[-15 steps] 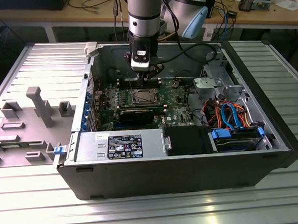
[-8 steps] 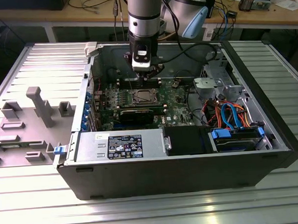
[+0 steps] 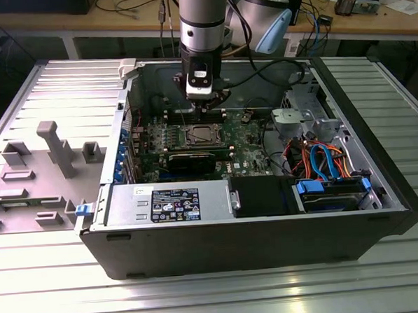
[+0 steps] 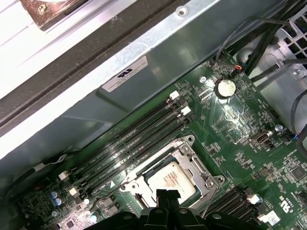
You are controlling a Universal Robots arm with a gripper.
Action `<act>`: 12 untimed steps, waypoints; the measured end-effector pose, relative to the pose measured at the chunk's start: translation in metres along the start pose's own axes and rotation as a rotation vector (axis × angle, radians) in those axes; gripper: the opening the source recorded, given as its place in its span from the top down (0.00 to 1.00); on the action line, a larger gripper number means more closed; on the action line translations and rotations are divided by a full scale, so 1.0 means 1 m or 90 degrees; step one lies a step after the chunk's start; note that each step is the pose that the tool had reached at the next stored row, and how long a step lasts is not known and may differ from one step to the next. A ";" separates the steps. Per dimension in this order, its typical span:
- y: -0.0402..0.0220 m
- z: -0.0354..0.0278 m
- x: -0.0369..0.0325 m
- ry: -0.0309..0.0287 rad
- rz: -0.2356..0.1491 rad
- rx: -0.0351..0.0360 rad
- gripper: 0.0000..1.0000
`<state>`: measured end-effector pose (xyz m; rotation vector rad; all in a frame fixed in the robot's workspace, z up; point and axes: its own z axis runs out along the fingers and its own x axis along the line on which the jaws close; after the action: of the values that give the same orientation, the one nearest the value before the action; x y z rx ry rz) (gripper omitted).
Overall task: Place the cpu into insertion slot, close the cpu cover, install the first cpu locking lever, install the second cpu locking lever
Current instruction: 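Install the first cpu locking lever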
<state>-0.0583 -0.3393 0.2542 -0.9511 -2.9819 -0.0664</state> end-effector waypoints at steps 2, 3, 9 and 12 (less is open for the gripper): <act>0.0000 0.0000 0.0000 0.0004 -0.011 0.0003 0.89; 0.0000 0.0000 0.0000 0.0005 -0.014 0.0003 0.89; 0.0000 0.0000 -0.0001 -0.0009 -0.033 0.0039 0.89; 0.0000 0.0000 0.0000 -0.0008 -0.042 0.0043 0.89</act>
<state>-0.0583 -0.3393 0.2542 -0.8531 -3.0121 -0.0562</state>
